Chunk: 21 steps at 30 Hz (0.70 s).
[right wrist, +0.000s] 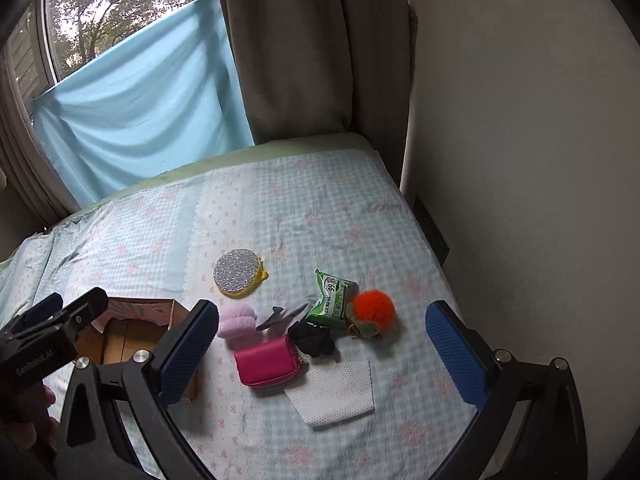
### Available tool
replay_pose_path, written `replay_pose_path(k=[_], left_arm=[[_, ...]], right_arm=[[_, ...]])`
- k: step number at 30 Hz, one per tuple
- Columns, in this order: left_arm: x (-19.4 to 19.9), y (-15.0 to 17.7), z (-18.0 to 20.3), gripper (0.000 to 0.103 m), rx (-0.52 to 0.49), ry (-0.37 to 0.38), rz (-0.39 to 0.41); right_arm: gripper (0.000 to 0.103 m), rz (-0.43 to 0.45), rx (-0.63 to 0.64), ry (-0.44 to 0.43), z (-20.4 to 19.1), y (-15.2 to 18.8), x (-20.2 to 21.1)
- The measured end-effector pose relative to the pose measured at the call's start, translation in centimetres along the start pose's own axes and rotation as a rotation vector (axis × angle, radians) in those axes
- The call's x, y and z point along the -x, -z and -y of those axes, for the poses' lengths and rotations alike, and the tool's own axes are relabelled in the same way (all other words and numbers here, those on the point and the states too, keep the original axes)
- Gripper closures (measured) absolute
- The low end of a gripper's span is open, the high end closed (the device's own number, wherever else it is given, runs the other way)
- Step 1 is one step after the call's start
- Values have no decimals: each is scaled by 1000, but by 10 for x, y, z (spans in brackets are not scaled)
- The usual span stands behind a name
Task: Organize soft objects
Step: 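Grasp the pink fluffy roll with the left tool while the right tool grasps the green wipes pack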
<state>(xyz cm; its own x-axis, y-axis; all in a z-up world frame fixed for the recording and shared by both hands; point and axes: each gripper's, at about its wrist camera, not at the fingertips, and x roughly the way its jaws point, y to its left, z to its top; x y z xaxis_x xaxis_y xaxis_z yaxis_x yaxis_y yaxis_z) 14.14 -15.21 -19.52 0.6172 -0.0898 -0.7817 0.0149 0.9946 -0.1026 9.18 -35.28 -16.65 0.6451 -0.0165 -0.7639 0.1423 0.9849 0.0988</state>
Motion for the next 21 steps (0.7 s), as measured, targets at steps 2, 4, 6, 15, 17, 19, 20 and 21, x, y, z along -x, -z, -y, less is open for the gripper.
replay_pose_path(k=[2,4,6,15,17,19,20,21], left_arm=[[-28,4,9,0,-1,-6,-25],[-57,6,15,1,6,-10,-46],[-86,10,20,1,18,-19,-68],[-190,39,28,6,29,-84,-170],[-202,47,27,7,37,-96,-180],[-212,54,25,7,53,-106,-186],[-217,56,24,7,61,-112,-184],[-220,58,23,7,68,-119,-184]], right_arm=[[0,-23,-34,-5,14,-1,-24],[0,-53,-69,-9,27,-1,-51],[0,-78,-108,-12,38,0,-77],[7,-131,-93,-15,56,-4,-179],[8,-151,-70,-34,52,-5,-199],[9,-166,-49,-51,48,-6,-218],[12,-177,-39,-62,46,-5,-227],[17,-189,-28,-72,43,-4,-236]])
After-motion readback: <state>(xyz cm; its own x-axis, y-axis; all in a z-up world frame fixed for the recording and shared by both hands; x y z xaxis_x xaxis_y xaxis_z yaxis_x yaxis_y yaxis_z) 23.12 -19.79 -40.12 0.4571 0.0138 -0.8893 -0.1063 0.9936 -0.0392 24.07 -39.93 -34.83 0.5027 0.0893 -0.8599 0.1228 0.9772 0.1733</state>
